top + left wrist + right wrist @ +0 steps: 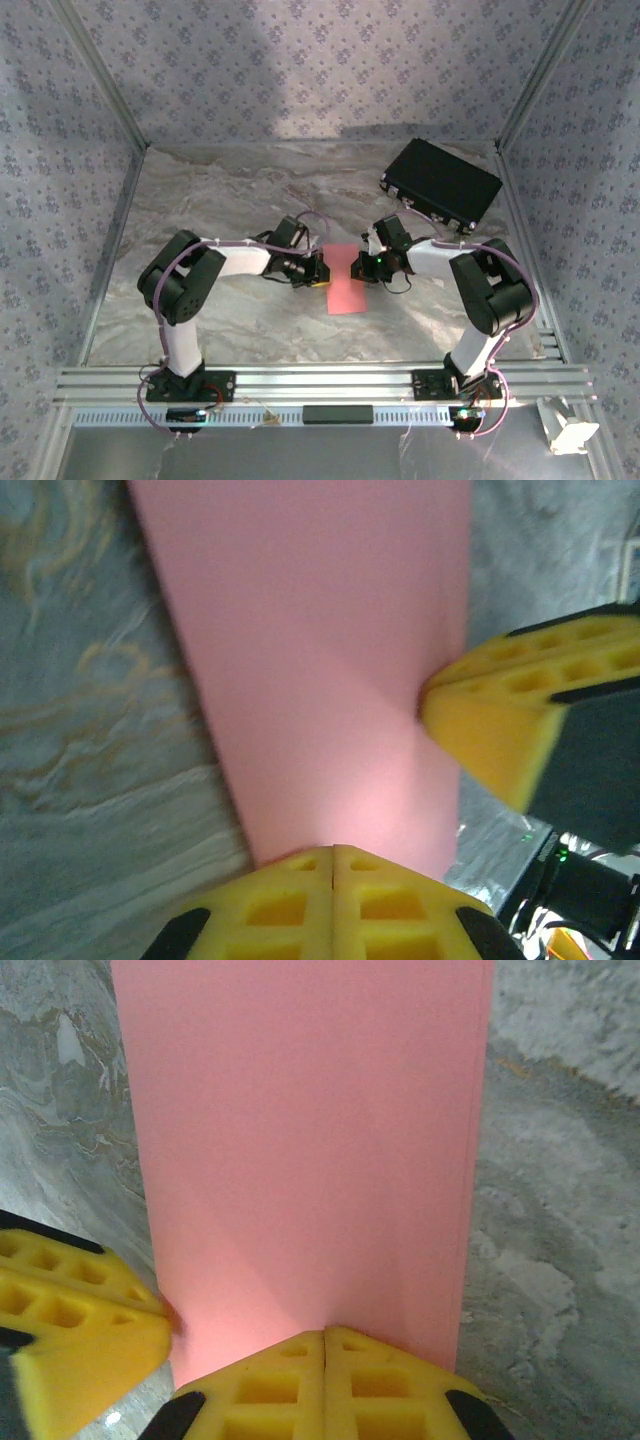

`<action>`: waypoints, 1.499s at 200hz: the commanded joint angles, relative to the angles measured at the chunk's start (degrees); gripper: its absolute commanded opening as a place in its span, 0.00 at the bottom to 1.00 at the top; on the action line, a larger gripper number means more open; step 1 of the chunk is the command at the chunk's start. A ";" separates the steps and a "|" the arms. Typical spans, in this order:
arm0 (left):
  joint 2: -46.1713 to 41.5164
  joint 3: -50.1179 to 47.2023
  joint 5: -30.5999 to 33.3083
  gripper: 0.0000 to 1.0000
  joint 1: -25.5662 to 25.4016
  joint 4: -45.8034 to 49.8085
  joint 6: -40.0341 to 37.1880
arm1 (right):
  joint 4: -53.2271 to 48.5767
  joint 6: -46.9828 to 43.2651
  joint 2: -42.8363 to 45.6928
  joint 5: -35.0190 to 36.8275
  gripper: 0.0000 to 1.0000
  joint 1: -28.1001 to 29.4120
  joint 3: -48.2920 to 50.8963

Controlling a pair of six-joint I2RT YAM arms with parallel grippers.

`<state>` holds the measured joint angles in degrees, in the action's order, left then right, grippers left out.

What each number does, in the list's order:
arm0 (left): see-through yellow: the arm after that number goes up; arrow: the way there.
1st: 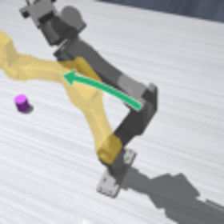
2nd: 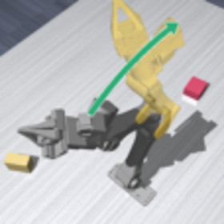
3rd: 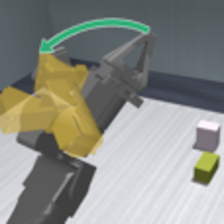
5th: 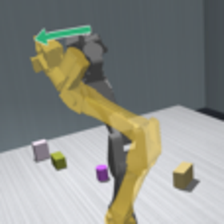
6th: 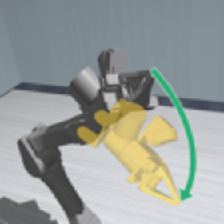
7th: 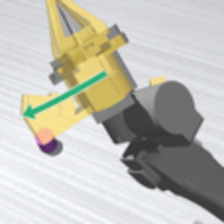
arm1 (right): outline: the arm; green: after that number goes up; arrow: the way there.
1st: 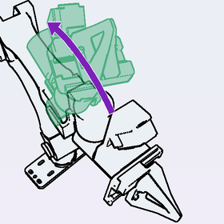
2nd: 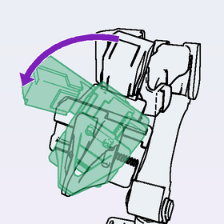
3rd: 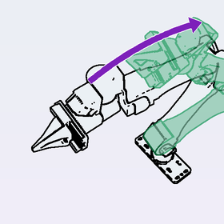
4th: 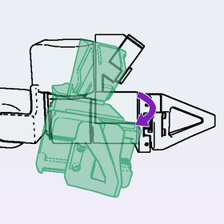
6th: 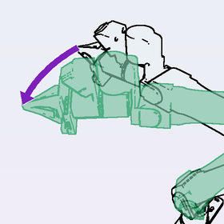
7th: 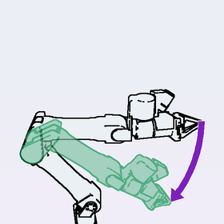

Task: Fold a paper plane with a square sheet of paper (pick it up from the middle)
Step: First fold the square sheet of paper in half at the center of the table.

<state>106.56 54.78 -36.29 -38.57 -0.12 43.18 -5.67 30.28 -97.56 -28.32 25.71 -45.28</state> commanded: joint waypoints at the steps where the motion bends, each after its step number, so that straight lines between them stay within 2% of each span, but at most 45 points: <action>1: 0.67 2.65 -2.26 0.06 0.16 1.01 0.67 | -7.05 -1.74 -2.37 4.67 0.00 -0.58 0.96; 59: 4.84 0.97 -0.45 0.06 0.95 -1.11 1.84 | -7.13 -1.54 -2.07 4.87 0.00 -0.57 1.07; 78: 5.28 1.28 0.12 0.05 1.16 0.85 0.61 | -7.23 -1.55 -2.02 4.85 0.00 -0.54 1.09; 144: 1.71 5.77 0.28 0.06 1.39 4.32 -0.02 | -6.61 -1.81 -1.76 4.15 0.00 -0.57 1.16; 160: 1.69 8.28 1.92 0.07 1.90 6.33 -1.12 | -6.47 -1.91 -1.76 3.76 0.00 -0.58 1.26; 175: 2.86 10.65 2.98 0.06 2.76 8.30 -2.61 | -6.46 -1.89 -1.77 3.62 0.00 -0.37 1.28; 213: 8.29 15.72 0.54 0.06 4.68 8.68 -3.26 | -6.25 -2.09 -1.76 3.56 0.00 -0.42 1.10; 241: 12.05 19.32 2.11 0.06 4.86 11.34 -4.36 | -5.54 -2.28 -1.42 3.10 0.00 -0.27 1.34; 300: 13.39 16.61 2.98 0.05 4.82 10.14 -3.74 | -3.78 -2.44 1.55 0.83 0.01 -0.15 2.47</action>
<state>119.37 73.23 -34.52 -33.50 8.67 40.07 -5.56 28.99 -97.06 -28.49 25.74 -44.91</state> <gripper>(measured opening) 0.060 0.051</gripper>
